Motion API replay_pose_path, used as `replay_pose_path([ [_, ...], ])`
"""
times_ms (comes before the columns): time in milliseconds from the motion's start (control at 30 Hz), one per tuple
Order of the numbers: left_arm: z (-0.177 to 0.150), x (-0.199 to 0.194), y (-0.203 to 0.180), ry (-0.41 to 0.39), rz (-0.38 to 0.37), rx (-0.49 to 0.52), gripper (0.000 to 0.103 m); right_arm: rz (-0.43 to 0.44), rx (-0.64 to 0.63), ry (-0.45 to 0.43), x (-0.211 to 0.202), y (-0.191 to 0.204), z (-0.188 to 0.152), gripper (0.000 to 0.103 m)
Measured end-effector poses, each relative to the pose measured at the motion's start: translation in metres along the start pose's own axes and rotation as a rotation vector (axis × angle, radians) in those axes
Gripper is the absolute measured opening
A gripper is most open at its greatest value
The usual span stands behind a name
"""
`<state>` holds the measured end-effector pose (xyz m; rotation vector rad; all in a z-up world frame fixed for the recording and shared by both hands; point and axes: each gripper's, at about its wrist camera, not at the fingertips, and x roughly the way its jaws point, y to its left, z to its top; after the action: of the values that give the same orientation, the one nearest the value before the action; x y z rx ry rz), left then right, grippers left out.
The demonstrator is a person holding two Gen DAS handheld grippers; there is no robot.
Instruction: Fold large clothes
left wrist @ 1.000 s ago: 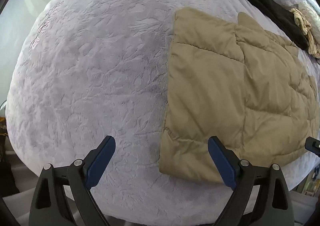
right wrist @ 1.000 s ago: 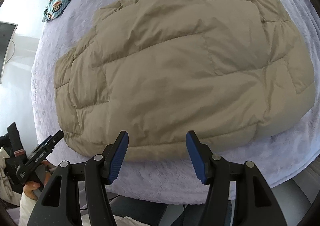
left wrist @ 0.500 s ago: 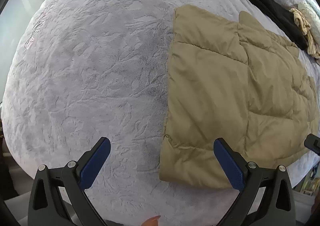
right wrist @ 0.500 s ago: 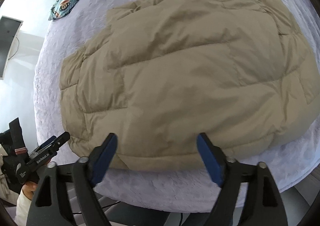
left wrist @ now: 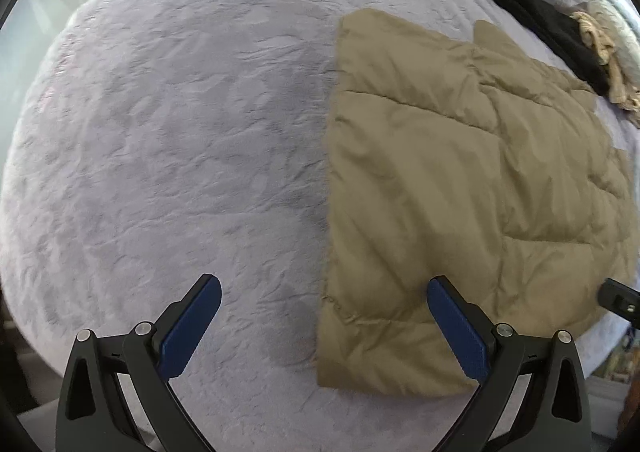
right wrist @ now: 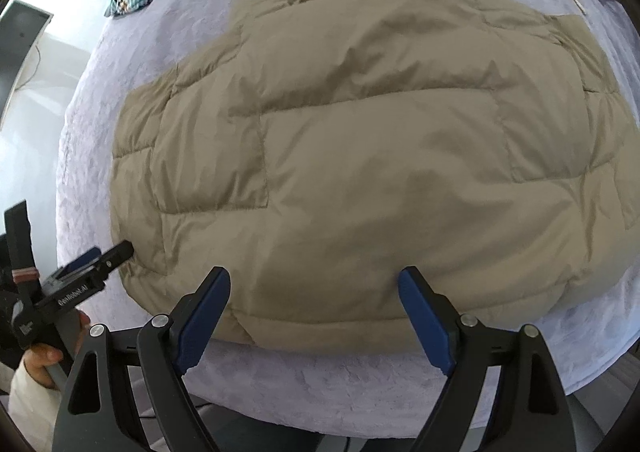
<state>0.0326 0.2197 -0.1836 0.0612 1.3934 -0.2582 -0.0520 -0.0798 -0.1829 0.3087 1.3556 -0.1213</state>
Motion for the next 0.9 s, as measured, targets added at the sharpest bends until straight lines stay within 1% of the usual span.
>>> replay_pose_path([
  [100, 0.007, 0.000, 0.005, -0.016, -0.058, 0.009, 0.103, 0.003, 0.009, 0.013, 0.002, -0.003, 0.002, 0.088],
  [167, 0.014, -0.001, 0.013, -0.022, -0.111, -0.008, 0.103, 0.006, 0.012, 0.021, 0.003, -0.004, 0.002, 0.088],
  [233, 0.021, 0.004, 0.022, 0.009, -0.159, -0.037, 0.103, 0.007, 0.008, 0.024, 0.003, -0.004, 0.003, 0.088],
  [300, 0.026, 0.009, 0.029, 0.019, -0.159, -0.061, 0.103, 0.009, 0.003, 0.028, 0.002, -0.004, 0.004, 0.088],
  [333, 0.028, 0.010, 0.031, 0.013, -0.175, -0.063, 0.103, 0.009, 0.003, 0.029, 0.002, -0.005, 0.004, 0.088],
  [433, 0.035, 0.013, 0.032, -0.007, -0.237, -0.035, 0.103, 0.013, 0.009, 0.033, 0.003, -0.005, 0.005, 0.088],
  [500, 0.042, 0.016, 0.030, -0.007, -0.289, -0.016, 0.103, 0.018, 0.015, 0.033, 0.002, -0.006, 0.004, 0.088],
  [533, 0.046, 0.018, 0.029, -0.003, -0.327, -0.007, 0.103, 0.022, 0.017, 0.033, 0.001, -0.007, 0.004, 0.088],
  [633, 0.061, 0.030, 0.028, 0.020, -0.448, 0.020, 0.103, 0.029, 0.019, 0.034, 0.001, -0.007, 0.002, 0.088],
  [667, 0.063, 0.034, 0.028, 0.027, -0.472, 0.022, 0.103, 0.031, 0.019, 0.035, 0.001, -0.007, 0.001, 0.088],
  [800, 0.076, 0.069, 0.031, 0.104, -0.613, -0.012, 0.103, 0.031, 0.014, 0.039, 0.001, -0.006, -0.003, 0.088],
  [833, 0.080, 0.079, 0.029, 0.122, -0.636, -0.020, 0.103, 0.033, 0.012, 0.039, 0.001, -0.006, -0.004, 0.088],
  [900, 0.083, 0.092, 0.021, 0.132, -0.644, -0.012, 0.103, 0.038, 0.011, 0.038, -0.001, -0.009, -0.006, 0.088],
])
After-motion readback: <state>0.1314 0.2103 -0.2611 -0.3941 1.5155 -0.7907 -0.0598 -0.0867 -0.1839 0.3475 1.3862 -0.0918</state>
